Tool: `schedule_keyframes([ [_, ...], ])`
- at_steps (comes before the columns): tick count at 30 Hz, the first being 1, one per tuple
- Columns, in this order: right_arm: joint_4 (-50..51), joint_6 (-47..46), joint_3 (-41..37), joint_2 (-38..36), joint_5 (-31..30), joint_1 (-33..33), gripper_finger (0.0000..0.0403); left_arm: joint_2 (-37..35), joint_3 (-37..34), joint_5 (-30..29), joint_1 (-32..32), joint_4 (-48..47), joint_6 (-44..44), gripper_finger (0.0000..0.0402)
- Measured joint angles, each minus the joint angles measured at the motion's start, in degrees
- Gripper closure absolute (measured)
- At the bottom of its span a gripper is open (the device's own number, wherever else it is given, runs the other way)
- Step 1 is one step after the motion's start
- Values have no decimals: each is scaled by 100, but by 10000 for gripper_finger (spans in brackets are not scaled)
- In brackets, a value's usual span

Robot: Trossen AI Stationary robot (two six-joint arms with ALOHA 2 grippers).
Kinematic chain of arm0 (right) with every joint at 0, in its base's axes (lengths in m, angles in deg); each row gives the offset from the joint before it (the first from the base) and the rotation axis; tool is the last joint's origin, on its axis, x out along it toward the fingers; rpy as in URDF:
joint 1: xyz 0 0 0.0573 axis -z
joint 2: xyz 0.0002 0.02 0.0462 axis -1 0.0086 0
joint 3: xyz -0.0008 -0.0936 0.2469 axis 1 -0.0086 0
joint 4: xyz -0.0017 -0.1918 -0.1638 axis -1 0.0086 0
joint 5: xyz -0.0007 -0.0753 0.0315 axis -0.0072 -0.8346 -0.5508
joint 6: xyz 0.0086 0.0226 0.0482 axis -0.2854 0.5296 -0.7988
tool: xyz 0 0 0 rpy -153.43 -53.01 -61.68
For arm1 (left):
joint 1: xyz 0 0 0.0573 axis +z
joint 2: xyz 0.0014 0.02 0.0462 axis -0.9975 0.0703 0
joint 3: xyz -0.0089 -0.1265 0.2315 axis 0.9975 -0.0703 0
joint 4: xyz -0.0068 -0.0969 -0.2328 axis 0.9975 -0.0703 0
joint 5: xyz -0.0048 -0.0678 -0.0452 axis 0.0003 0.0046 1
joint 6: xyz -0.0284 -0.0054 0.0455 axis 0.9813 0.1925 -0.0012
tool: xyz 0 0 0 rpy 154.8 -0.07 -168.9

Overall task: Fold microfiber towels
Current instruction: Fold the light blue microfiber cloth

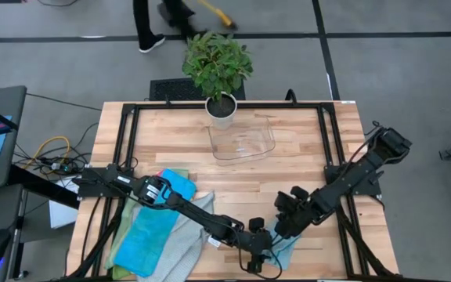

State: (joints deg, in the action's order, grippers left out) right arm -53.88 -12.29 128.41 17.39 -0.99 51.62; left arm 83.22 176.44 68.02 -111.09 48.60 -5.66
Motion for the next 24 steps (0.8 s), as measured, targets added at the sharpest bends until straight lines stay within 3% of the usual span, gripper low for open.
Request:
schedule_keyframes([
  [11, -662, -37, -515, 0, 255, -10, 257, 0, 0, -68, 2, -2, 42, 168],
  [24, -613, 6, -538, 0, 417, -107, 275, 0, 0, -99, 4, -13, 88, 168],
])
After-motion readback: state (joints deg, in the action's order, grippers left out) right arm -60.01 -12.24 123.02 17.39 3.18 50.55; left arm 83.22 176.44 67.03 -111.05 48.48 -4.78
